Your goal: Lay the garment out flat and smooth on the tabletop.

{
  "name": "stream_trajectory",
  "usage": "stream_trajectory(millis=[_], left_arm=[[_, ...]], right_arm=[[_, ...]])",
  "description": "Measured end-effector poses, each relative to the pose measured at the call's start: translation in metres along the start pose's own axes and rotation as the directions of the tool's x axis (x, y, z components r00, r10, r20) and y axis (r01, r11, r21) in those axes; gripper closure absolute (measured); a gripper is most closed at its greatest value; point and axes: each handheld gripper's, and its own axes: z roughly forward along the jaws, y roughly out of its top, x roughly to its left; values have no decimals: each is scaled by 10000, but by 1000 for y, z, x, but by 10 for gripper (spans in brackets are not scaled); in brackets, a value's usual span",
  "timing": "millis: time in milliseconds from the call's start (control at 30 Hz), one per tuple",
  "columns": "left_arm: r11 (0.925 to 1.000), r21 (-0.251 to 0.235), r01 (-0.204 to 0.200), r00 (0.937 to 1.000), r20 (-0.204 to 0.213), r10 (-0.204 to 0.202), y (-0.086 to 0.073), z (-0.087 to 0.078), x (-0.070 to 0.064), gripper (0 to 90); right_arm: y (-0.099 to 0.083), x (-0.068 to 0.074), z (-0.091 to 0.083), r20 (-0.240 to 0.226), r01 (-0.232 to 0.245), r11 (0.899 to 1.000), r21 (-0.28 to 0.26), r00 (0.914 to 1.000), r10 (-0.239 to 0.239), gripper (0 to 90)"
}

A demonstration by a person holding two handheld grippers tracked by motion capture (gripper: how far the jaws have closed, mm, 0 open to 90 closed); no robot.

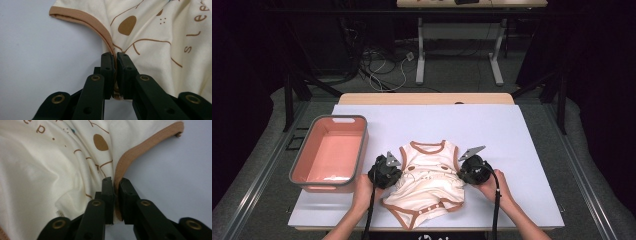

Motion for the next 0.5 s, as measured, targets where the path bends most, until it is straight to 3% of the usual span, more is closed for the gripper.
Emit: stream_trajectory(millis=[67,133,167,200,300,400,500], left_arm=[[9999,-120,25,10000,-67,-26,0,-2,1,772],[9995,-308,-59,9999,-91,57,1,-1,1,665],[9994,-332,-66,9995,-303,56,2,0,0,578],[9994,-335,-81,9988,-483,65,4,2,-1,520],[9986,-491,-203,9982,-577,175,6,6,-3,465],[9984,-526,-184,9985,-527,156,7,12,-4,460],[9977,-669,-114,9997,-224,100,5,13,0,513]], right_arm=[[1,-2,-1,219,-222,9993,-300,9995,229,582],[3,-3,-2,506,-317,9976,-624,9981,348,527],[5,-3,-2,597,-336,9967,-744,9975,381,492],[7,-3,-1,672,-406,9956,-846,9967,464,488],[12,-1,6,720,-426,9956,-833,9962,487,491],[13,2,14,764,-377,9964,-763,9961,435,530],[11,5,20,893,-214,9966,-796,9956,285,599]])
